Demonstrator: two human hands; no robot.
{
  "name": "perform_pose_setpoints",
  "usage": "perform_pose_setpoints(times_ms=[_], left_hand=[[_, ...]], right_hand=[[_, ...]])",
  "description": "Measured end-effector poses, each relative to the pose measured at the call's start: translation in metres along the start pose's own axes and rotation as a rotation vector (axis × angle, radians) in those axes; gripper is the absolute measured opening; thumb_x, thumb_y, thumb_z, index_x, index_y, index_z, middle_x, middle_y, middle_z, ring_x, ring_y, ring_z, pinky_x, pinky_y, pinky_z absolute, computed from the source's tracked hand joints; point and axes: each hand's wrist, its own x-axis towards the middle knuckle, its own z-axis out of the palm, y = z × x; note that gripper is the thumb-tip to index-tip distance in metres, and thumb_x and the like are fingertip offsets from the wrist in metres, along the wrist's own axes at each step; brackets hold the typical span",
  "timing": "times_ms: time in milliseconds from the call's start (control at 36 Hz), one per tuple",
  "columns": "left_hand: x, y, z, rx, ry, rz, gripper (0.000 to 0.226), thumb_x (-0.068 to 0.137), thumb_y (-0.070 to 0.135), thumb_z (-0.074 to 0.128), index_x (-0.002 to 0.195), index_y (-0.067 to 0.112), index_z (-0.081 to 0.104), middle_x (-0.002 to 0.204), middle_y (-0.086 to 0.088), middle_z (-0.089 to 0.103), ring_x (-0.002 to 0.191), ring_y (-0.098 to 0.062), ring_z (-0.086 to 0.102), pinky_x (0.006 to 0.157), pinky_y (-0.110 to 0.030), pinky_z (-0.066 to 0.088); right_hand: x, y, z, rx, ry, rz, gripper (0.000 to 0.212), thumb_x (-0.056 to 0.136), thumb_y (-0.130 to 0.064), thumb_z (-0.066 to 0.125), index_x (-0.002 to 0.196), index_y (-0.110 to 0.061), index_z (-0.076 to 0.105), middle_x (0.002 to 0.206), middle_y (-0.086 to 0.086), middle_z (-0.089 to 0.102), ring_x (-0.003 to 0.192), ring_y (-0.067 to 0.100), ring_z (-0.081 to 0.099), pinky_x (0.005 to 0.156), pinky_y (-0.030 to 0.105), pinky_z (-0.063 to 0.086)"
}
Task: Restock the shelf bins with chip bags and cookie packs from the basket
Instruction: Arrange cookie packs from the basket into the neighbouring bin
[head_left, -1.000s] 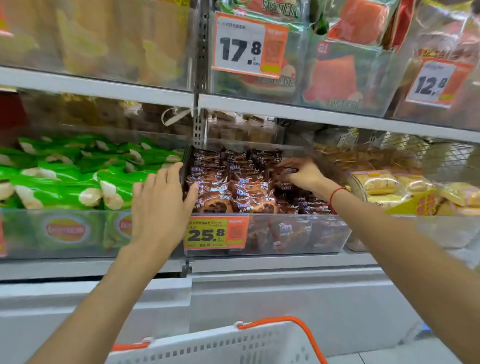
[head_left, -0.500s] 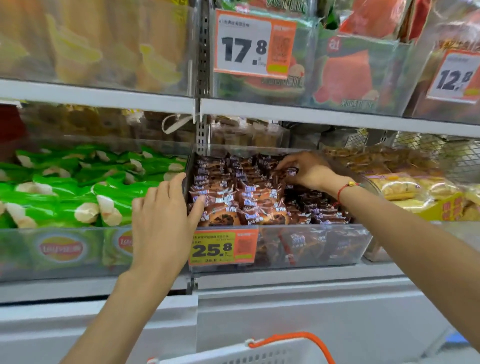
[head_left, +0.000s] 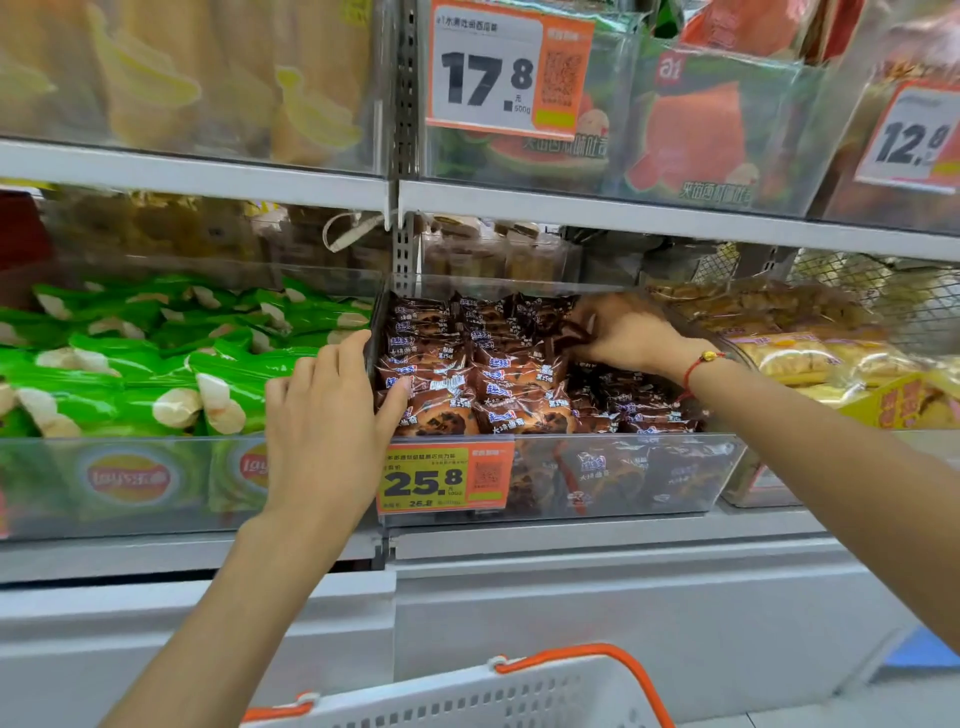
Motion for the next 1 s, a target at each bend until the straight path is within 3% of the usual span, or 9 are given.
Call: perform_pose_setpoints(times_ms=[111, 167, 333, 500, 583, 667, 806, 917, 1000], left_hand=[[0.000, 0.000, 0.000, 0.001, 0.001, -0.003, 0.055, 0.094, 0.047, 0.048, 0.138, 0.015, 0.042, 0.123, -0.006, 0.059, 0.112, -0.028, 0.052, 0.089, -0.039, 0.033], [-0.001, 0.000, 0.000, 0.003, 0.001, -0.004, 0.055, 0.093, 0.047, 0.048, 0.137, 0.015, 0.042, 0.122, -0.006, 0.060, 0.112, -0.028, 0.052, 0.088, -0.039, 0.033], [0.000, 0.000, -0.001, -0.007, 0.002, -0.007, 0.054, 0.092, 0.046, 0.051, 0.136, 0.014, 0.045, 0.118, -0.007, 0.061, 0.110, -0.029, 0.054, 0.087, -0.040, 0.035], [0.000, 0.000, -0.001, -0.008, 0.001, -0.002, 0.054, 0.092, 0.045, 0.052, 0.135, 0.014, 0.045, 0.118, -0.007, 0.061, 0.109, -0.030, 0.054, 0.087, -0.040, 0.035], [0.000, 0.000, -0.002, -0.008, -0.001, -0.002, 0.054, 0.092, 0.045, 0.051, 0.135, 0.014, 0.045, 0.118, -0.007, 0.061, 0.109, -0.030, 0.053, 0.087, -0.040, 0.035], [0.001, -0.001, -0.001, -0.013, -0.001, -0.004, 0.053, 0.091, 0.044, 0.053, 0.134, 0.013, 0.047, 0.116, -0.009, 0.062, 0.107, -0.032, 0.054, 0.086, -0.042, 0.035], [0.000, 0.000, -0.001, -0.006, -0.003, -0.004, 0.054, 0.091, 0.043, 0.054, 0.133, 0.011, 0.048, 0.116, -0.011, 0.063, 0.107, -0.033, 0.055, 0.084, -0.043, 0.036], [0.000, 0.000, -0.001, -0.006, -0.001, 0.000, 0.054, 0.091, 0.043, 0.054, 0.132, 0.010, 0.048, 0.114, -0.011, 0.063, 0.106, -0.034, 0.056, 0.084, -0.044, 0.037], [0.000, 0.000, -0.001, -0.016, 0.000, -0.001, 0.054, 0.090, 0.043, 0.054, 0.132, 0.010, 0.049, 0.114, -0.011, 0.063, 0.106, -0.034, 0.056, 0.084, -0.045, 0.037]], right_hand=[[-0.005, 0.002, -0.007, 0.368, 0.107, 0.123, 0.042, 0.081, -0.026, 0.075, 0.115, -0.014, 0.055, 0.101, 0.001, 0.059, 0.088, 0.018, 0.057, 0.065, 0.021, 0.045], [-0.008, 0.001, -0.010, 0.661, 0.111, 0.194, 0.046, 0.079, -0.013, 0.076, 0.119, -0.014, 0.052, 0.107, -0.003, 0.056, 0.088, 0.011, 0.057, 0.060, 0.009, 0.046], [-0.013, -0.005, 0.008, 1.183, -0.073, 0.428, 0.017, 0.085, -0.006, 0.066, 0.099, -0.014, 0.061, 0.117, 0.010, 0.065, 0.094, 0.015, 0.066, 0.075, 0.027, 0.056], [-0.012, 0.006, 0.028, 0.684, 0.011, 0.383, 0.038, 0.075, -0.025, 0.080, 0.105, -0.008, 0.063, 0.104, 0.006, 0.063, 0.096, 0.021, 0.058, 0.081, 0.026, 0.044], [-0.013, 0.017, 0.024, 0.367, 0.137, 0.241, 0.046, 0.077, -0.025, 0.079, 0.117, -0.021, 0.057, 0.121, 0.003, 0.056, 0.101, 0.022, 0.056, 0.082, 0.030, 0.047], [-0.013, 0.024, 0.019, 0.121, 0.058, 0.078, 0.043, 0.081, -0.024, 0.073, 0.121, -0.033, 0.058, 0.137, 0.002, 0.049, 0.107, 0.026, 0.057, 0.089, 0.040, 0.051], [-0.010, 0.020, 0.020, 0.107, 0.022, 0.035, 0.047, 0.083, -0.023, 0.072, 0.127, -0.030, 0.058, 0.140, 0.007, 0.044, 0.111, 0.029, 0.054, 0.096, 0.043, 0.047], [-0.004, 0.012, 0.025, 0.205, 0.030, 0.063, 0.035, 0.085, -0.012, 0.070, 0.115, -0.028, 0.063, 0.110, 0.013, 0.063, 0.077, 0.022, 0.060, 0.068, 0.032, 0.052], [0.001, 0.010, 0.027, 0.353, 0.081, 0.102, 0.025, 0.082, -0.012, 0.073, 0.103, -0.025, 0.068, 0.112, 0.008, 0.063, 0.079, 0.020, 0.059, 0.064, 0.025, 0.045]])
